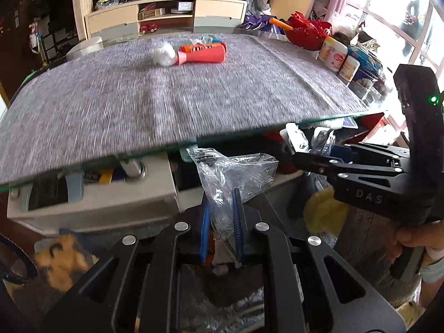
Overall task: Collect trash
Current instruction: 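Lower the plastic bag and blister pack below the table edge to the grey bin, then open both tools over the bin to drop the items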
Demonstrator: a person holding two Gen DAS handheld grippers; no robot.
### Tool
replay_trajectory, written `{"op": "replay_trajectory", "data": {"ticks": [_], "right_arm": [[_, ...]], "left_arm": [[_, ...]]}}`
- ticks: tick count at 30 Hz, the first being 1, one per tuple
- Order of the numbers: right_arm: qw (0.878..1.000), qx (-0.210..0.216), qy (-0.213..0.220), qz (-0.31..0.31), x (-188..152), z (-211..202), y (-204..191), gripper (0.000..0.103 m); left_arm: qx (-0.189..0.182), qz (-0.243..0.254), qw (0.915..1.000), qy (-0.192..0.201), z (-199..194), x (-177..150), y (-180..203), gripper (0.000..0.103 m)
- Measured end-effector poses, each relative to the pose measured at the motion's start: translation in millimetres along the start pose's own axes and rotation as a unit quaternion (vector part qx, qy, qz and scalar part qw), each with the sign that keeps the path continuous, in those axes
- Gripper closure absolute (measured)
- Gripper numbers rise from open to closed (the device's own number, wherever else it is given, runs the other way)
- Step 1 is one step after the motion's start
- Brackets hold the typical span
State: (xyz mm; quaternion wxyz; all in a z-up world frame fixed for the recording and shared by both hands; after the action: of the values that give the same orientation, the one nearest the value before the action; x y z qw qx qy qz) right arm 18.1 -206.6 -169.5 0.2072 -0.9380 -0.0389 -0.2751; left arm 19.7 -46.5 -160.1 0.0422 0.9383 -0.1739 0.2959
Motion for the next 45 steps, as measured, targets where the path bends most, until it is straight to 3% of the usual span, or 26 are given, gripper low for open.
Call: {"op": "replay_trajectory", "data": {"ticks": [16,31,33,37,42,45], "right_arm": [[0.997,0.018,-0.068,0.027,-64.1,37.3,4.4,0.067],[0.995,0.024,-0.086,0.043,-66.5,51.6,10.0,0.065],[0.995,0.023,-0.083,0.048,-65.5,50.9,12.6,0.060],[0.996,0.019,-0.074,0.056,-60.0,45.6,19.1,0.053],[0.997,-0.004,-0.053,0.063,-43.1,31.8,29.9,0.018],[0.997,-0.012,-0.039,0.070,-30.1,22.6,37.6,0.013]], "left_arm": [[-0.013,0.000,0.9955,-0.094,47.7,-74.6,12.2,0.090],[-0.021,-0.007,0.9918,-0.126,64.0,-83.7,9.1,0.084],[-0.021,-0.007,0.9913,-0.130,66.0,-84.1,8.5,0.077],[-0.015,-0.004,0.9917,-0.128,65.3,-81.7,7.6,0.050],[0.010,-0.003,0.9933,-0.115,59.0,-70.5,-1.6,0.022],[0.021,-0.008,0.9941,-0.106,54.0,-59.2,-9.3,0.010]]}}
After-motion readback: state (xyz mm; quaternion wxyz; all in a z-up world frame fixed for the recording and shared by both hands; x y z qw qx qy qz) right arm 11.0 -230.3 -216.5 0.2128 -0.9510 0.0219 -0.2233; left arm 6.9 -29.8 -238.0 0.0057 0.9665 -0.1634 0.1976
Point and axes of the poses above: each gripper's, at about its wrist camera, not at the fingertips, and z roughly the way its jaws point, y to its right, x to its top, the point moved 2 cm from there along z, roughly the way its jaws point, and after that the axes turned 11 degrees about x, right-handed, at the moved point
